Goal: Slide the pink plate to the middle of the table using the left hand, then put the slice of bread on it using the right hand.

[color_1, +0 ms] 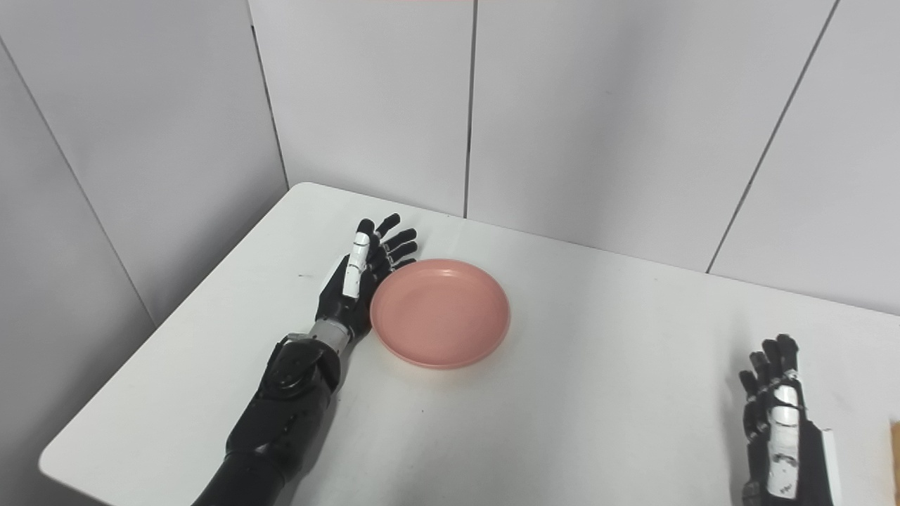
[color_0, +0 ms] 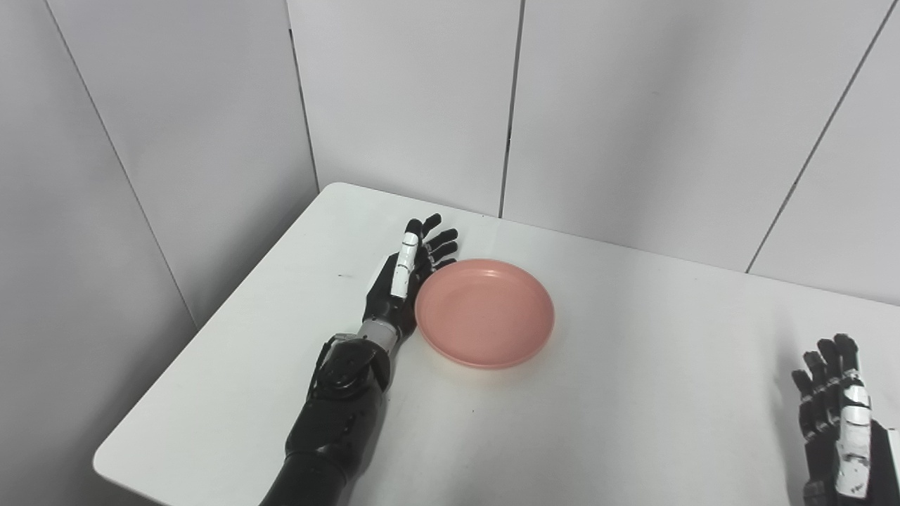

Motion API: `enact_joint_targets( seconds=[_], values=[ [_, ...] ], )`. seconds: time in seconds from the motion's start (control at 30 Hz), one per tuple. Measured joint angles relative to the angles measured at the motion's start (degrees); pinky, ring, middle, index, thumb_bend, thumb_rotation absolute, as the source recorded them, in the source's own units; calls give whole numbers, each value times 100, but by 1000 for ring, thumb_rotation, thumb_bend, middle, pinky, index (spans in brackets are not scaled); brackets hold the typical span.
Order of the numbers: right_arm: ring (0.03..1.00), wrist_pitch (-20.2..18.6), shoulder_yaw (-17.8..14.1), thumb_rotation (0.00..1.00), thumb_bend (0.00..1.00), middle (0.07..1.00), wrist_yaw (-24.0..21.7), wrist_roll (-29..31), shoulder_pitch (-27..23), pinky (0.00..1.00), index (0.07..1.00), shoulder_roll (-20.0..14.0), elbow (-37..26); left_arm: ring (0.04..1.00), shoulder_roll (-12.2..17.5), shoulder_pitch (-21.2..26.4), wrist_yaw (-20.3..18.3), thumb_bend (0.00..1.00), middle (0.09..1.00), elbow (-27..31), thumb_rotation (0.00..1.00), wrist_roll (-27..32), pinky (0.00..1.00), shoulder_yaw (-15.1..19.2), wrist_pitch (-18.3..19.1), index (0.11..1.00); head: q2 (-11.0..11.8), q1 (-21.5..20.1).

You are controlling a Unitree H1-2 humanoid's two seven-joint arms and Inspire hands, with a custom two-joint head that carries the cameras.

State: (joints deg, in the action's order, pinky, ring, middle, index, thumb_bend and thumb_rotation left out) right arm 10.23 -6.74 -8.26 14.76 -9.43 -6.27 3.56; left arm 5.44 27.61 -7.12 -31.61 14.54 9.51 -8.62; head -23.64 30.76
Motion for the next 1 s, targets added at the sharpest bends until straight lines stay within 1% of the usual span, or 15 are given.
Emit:
enact_joint_targets(
  seconds=[0.17, 0.23, 0.33, 0.43, 0.5, 0.57, 0.6, 0.63, 0.67, 0.73, 0.77, 0.83, 0.87, 0.93, 1.0],
  values=[
    [1000, 0, 6, 925, 510, 1000, 0, -5, -1, 1000, 1000, 6, 1, 896, -130, -83, 5, 756, 899, 182, 1000, -23, 840, -89, 65, 908, -53, -149],
    [1000, 0, 4, 924, 498, 1000, 9, -4, -1, 1000, 1000, 17, 0, 903, -204, -127, 28, 753, 909, 273, 1000, -34, 849, -130, 101, 908, -123, -333],
    [1000, 0, 13, 931, 492, 1000, 13, -5, -7, 1000, 1000, 59, -7, 903, -286, -183, 30, 754, 913, 387, 1000, -33, 852, -175, 154, 906, -158, -447],
    [1000, -9, 20, 919, 517, 1000, 56, -20, 21, 1000, 1000, 98, -71, 905, -373, -286, 24, 745, 919, 597, 1000, -21, 864, -212, 272, 905, -246, -667],
    [1000, -25, 44, 931, 549, 1000, 85, -43, 55, 1000, 1000, 113, -173, 905, -430, -362, -1, 747, 921, 723, 1000, -13, 869, -239, 317, 905, -246, -668],
    [1000, -39, 79, 937, 595, 1000, 102, -61, 57, 1000, 1000, 114, -240, 904, -466, -439, -27, 751, 921, 856, 1000, 6, 866, -282, 398, 904, -351, -922],
    [1000, -53, 82, 935, 607, 1000, 115, -67, 57, 1000, 1000, 114, -256, 904, -483, -463, -41, 752, 921, 891, 1000, 8, 866, -309, 422, 904, -352, -923],
    [1000, -90, 85, 925, 629, 1000, 125, -72, 56, 1000, 1000, 114, -266, 907, -497, -478, -50, 756, 922, 928, 1000, 9, 875, -331, 456, 907, -404, -1053],
    [1000, -152, 97, 924, 632, 999, 148, -85, 57, 1000, 1000, 116, -285, 908, -501, -501, -67, 757, 922, 983, 1000, 13, 876, -358, 498, 907, -404, -1055],
    [1000, -260, 120, 911, 662, 997, 184, -119, 66, 1000, 1000, 124, -368, 908, -500, -545, -136, 767, 921, 1040, 1000, 32, 882, -410, 503, 907, -518, -1360],
    [1000, -323, 134, 908, 667, 996, 217, -135, 79, 1000, 1000, 127, -445, 909, -500, -554, -191, 768, 921, 1047, 1000, 48, 883, -438, 508, 906, -519, -1362],
    [979, -413, 160, 896, 689, 974, 266, -217, 80, 1000, 984, 143, -512, 910, -510, -567, -223, 765, 919, 1073, 1000, 57, 884, -464, 542, 907, -597, -1581],
    [974, -443, 173, 894, 694, 971, 284, -260, 85, 1000, 981, 158, -525, 909, -520, -583, -228, 761, 918, 1102, 1000, 84, 884, -463, 574, 907, -624, -1652],
    [962, -477, 200, 895, 671, 963, 330, -354, 106, 1000, 971, 198, -539, 905, -542, -644, -231, 751, 916, 1226, 1000, 141, 879, -464, 678, 907, -729, -2046],
    [955, -482, 214, 895, 668, 962, 383, -390, 132, 1000, 967, 235, -538, 903, -576, -687, -244, 746, 914, 1302, 1000, 170, 880, -480, 734, 905, -729, -2048]
  ],
)
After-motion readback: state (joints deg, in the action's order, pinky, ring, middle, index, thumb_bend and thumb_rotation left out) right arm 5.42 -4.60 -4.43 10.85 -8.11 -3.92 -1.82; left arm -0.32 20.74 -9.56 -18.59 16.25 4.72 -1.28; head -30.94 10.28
